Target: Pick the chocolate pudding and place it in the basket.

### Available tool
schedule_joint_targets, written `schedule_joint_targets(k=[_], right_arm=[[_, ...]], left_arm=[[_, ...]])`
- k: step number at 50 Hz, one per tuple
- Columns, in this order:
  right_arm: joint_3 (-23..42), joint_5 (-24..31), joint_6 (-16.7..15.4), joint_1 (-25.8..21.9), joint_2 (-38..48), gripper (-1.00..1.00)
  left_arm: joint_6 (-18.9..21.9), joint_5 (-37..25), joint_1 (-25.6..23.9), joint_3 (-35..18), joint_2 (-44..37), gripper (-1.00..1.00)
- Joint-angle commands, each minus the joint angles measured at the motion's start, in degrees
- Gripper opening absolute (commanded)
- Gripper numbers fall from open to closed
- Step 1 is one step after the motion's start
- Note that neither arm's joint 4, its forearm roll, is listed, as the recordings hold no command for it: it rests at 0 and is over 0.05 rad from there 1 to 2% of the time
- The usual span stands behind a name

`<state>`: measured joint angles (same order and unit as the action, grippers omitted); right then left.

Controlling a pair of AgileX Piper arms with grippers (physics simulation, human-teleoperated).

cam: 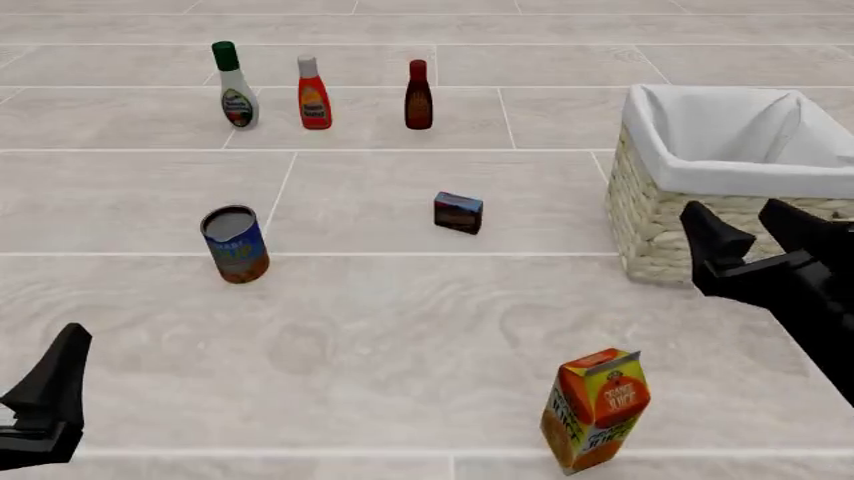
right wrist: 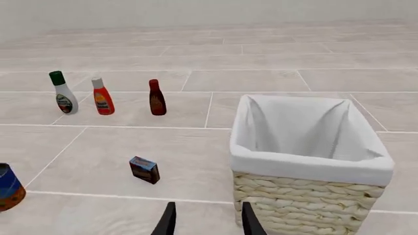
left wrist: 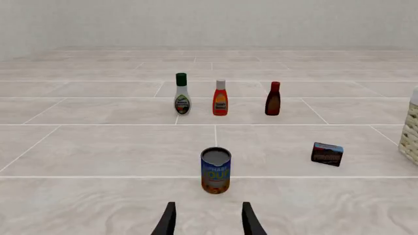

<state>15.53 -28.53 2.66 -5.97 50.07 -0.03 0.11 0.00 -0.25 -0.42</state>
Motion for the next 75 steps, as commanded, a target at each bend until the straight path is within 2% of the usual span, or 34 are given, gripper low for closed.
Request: schedule_joint_targets(k=[1, 16, 23, 35, 58, 64, 75], right_arm=[[5.09, -0.53, 0.53, -2.22, 6.42, 1.0], [10.84, -0.74, 1.4, -4.54, 14.22, 1.0], [12.76, 0.18, 1.54, -5.21, 15.32, 1.0], [17.74, 1.0, 0.41, -6.83, 19.88, 1.0], [28.3, 7.81, 1.56, -9.83, 26.04, 1.0], [31.32, 10.22, 3.22, -10.2, 28.43, 1.0], [35.45, 12.26, 2.33, -10.01, 31.79, 1.0]], left_arm=[[0.01, 0.0, -0.01, 0.0, 0.0, 1.0], [0.0, 0.0, 0.0, 0.0, 0.01, 1.0], [0.01, 0.0, 0.0, 0.0, 0.0, 1.0], [0.03, 0.0, -0.01, 0.0, 0.0, 1.0], [0.0, 0.0, 0.0, 0.0, 0.0, 1.0], [0.01, 0.0, 0.0, 0.0, -0.02, 1.0], [0.02, 0.0, 0.0, 0.0, -0.01, 1.0]])
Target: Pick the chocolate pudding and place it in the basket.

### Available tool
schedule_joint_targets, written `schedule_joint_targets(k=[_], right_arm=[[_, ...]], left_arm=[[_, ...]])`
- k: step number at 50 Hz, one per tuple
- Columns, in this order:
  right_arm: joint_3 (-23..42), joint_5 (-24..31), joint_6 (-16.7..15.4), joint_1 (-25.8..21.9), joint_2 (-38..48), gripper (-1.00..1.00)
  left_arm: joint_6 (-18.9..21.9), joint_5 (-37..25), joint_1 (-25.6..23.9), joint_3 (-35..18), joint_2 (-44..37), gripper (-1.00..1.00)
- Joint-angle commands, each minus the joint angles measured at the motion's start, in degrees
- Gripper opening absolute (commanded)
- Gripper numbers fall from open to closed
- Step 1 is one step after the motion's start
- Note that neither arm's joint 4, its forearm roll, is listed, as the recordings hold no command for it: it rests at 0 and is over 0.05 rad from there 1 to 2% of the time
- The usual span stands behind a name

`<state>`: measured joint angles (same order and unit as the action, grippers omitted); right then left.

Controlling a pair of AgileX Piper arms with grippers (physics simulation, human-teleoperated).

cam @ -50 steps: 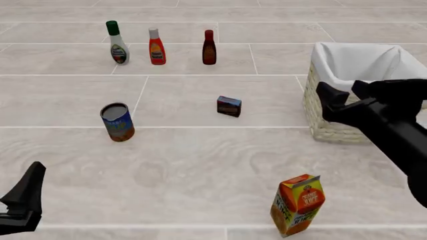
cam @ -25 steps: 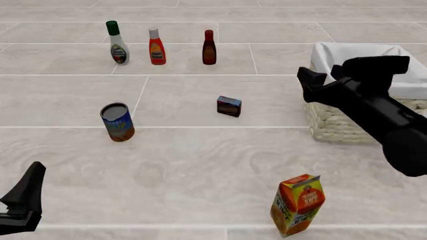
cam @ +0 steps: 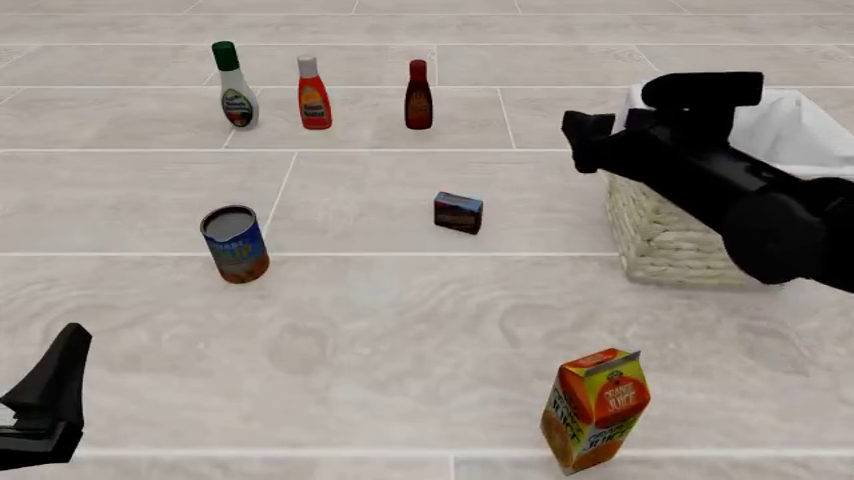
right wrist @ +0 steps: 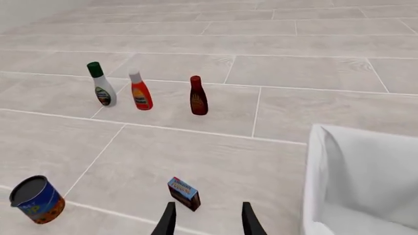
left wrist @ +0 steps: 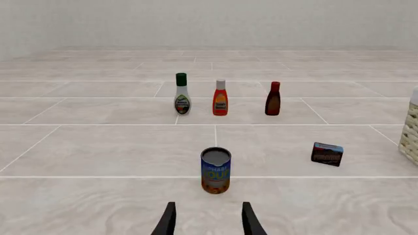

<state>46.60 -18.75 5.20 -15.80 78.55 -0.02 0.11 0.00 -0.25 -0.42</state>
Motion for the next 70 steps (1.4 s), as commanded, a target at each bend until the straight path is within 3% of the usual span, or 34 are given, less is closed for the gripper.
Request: schedule_joint_targets(k=[1, 14, 70], right_arm=[[4.8, 2.71, -0.15, -0.16, 3.58, 1.0], [9.57, 5.24, 1.23, -0.55, 7.38, 1.0], [24.8, 8.88, 0.05, -2.16, 22.69, 1.0]], left_arm=[[0.02, 0.0, 0.0, 0.0, -0.01, 1.0], [-0.01, 0.0, 0.0, 0.0, -0.01, 1.0], [0.03, 0.0, 0.0, 0.0, 0.0, 1.0]])
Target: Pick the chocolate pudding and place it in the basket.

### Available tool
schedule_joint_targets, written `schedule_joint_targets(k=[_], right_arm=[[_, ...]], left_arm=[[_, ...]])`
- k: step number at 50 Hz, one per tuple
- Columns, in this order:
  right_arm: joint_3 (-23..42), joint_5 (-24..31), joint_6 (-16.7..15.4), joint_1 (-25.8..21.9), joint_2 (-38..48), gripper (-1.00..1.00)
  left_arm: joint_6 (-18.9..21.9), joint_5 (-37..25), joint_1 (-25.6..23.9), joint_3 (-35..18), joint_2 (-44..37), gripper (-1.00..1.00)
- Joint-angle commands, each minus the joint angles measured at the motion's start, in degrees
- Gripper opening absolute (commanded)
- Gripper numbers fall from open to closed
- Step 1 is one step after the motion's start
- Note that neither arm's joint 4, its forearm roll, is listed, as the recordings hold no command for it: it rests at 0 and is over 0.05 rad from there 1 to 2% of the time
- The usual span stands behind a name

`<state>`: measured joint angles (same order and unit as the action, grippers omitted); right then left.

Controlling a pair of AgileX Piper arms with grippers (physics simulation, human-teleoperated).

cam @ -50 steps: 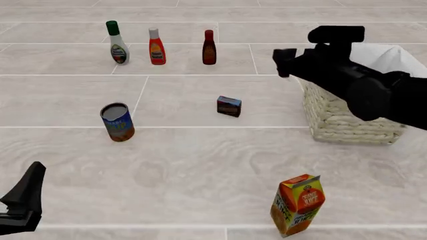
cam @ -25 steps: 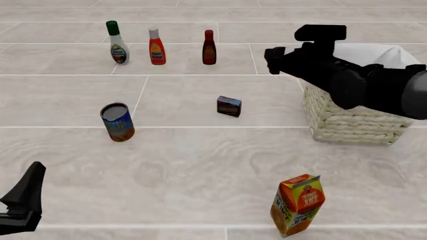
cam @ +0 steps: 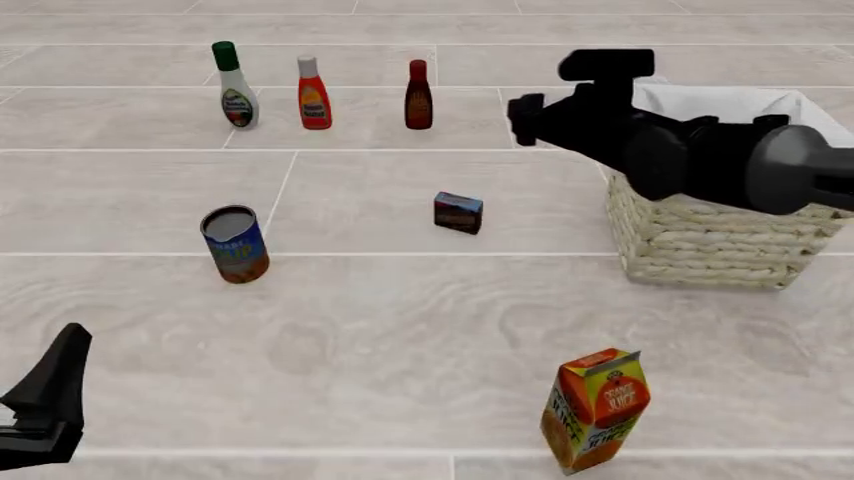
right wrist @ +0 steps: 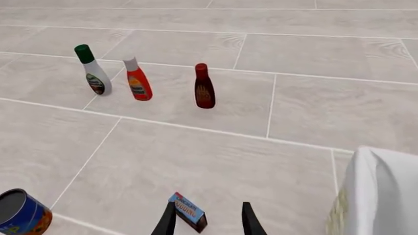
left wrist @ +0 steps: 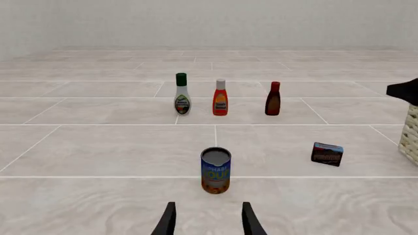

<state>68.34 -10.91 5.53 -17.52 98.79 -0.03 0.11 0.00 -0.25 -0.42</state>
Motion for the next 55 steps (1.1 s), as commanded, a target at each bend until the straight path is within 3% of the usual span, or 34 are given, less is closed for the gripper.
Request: schedule_joint_targets(k=[1, 28, 55], right_arm=[[3.35, 1.06, -0.37, -0.51, 2.76, 1.0], [9.06, 3.39, -0.7, -1.43, 8.7, 1.0], [23.69, 20.7, -4.18, -1.76, 12.47, 1.0]], left_arm=[[-0.02, 0.0, 0.0, 0.0, 0.0, 1.0], [0.03, 0.0, -0.01, 0.0, 0.0, 1.0], [0.01, 0.0, 0.0, 0.0, 0.0, 1.0]])
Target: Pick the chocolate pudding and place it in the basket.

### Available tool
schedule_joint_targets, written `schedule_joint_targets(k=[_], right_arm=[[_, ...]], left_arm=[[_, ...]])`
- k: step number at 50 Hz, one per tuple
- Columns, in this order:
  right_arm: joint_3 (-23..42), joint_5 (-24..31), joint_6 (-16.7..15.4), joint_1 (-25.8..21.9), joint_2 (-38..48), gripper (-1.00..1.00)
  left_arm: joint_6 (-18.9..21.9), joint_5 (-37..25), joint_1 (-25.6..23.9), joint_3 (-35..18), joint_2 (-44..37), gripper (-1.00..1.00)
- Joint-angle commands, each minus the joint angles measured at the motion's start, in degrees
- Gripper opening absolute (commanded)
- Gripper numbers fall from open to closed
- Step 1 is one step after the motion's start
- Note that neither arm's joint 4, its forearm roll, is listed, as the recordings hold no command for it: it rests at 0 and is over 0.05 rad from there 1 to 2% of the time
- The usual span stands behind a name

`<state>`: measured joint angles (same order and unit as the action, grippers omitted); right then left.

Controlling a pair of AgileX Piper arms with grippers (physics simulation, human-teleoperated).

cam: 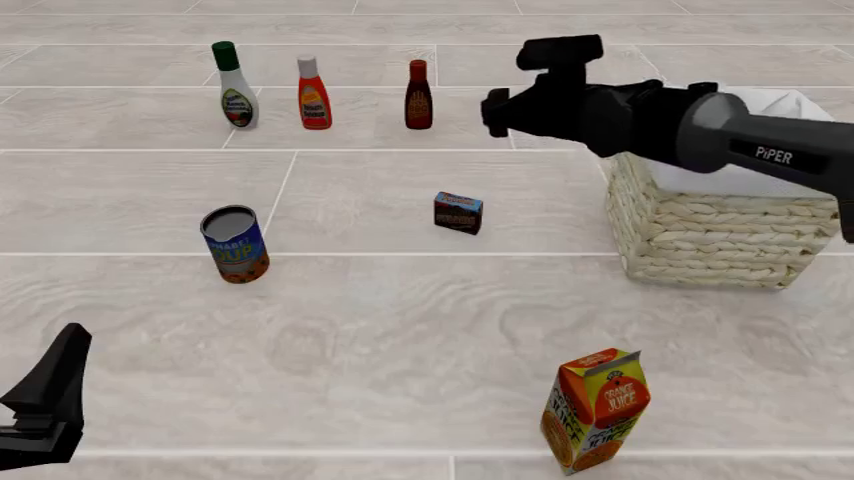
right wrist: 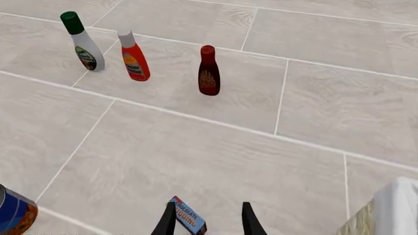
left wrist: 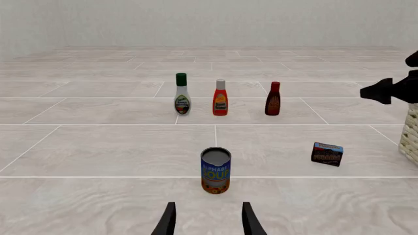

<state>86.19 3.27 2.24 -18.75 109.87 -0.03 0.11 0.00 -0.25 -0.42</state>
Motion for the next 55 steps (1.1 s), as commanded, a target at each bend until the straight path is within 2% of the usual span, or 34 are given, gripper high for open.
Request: schedule_joint_targets(k=[1, 10, 29, 38, 45, 49, 55], right_arm=[[6.31, 7.18, -0.67, -0.81, 1.47, 1.0], [10.92, 12.25, 0.55, -1.55, 2.68, 1.0], [16.24, 18.6, 1.86, -3.12, 3.61, 1.0], [18.41, 21.15, -0.08, -4.09, 4.29, 1.0], [19.45, 21.72, -1.04, -5.03, 4.75, 1.0], [18.15, 21.27, -2.76, -6.77, 4.1, 1.0], [20.3, 22.39, -3.76, -6.9, 4.86, 1.0]], left_arm=[[0.0, 0.0, 0.0, 0.0, 0.0, 1.0], [0.01, 0.0, 0.0, 0.0, 0.0, 1.0], [0.0, 0.0, 0.0, 0.0, 0.01, 1.0], [0.0, 0.0, 0.0, 0.0, 0.0, 1.0], [0.01, 0.0, -0.01, 0.0, 0.01, 1.0], [0.02, 0.0, 0.01, 0.0, -0.01, 1.0], [-0.02, 0.0, 0.01, 0.0, 0.0, 1.0]])
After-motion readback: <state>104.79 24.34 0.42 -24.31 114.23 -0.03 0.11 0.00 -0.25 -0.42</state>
